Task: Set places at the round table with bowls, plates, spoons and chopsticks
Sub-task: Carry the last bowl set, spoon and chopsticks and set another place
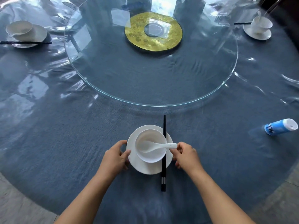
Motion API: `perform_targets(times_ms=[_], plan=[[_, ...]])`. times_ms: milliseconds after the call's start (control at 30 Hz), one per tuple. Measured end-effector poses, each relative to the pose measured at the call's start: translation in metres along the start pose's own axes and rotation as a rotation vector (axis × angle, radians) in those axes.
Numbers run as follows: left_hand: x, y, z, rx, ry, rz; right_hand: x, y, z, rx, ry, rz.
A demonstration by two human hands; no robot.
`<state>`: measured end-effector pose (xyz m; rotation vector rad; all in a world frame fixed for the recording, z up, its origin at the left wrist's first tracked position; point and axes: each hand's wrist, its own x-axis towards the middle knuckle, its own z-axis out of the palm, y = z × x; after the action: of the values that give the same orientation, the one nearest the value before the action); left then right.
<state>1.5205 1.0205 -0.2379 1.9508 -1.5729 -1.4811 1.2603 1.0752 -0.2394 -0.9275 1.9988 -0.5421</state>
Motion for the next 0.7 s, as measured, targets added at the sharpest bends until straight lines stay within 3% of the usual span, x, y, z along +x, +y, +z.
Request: perform_targets(times_ms=[233, 500, 700], plan=[[-0.001, -0.008, 0.01, -0.021, 0.003, 0.042, 0.001, 0.0, 0.007, -0.239, -0.015, -0.066], [0.0, -0.012, 0.014, 0.03, 0.031, 0.055, 0.001, 0.003, 0.006, -0.089, -0.008, -0.027], [-0.02, -0.013, -0.004, 0.439, 0.13, 0.193, -0.021, 0.002, -0.004, -0.176, 0.03, -0.026]])
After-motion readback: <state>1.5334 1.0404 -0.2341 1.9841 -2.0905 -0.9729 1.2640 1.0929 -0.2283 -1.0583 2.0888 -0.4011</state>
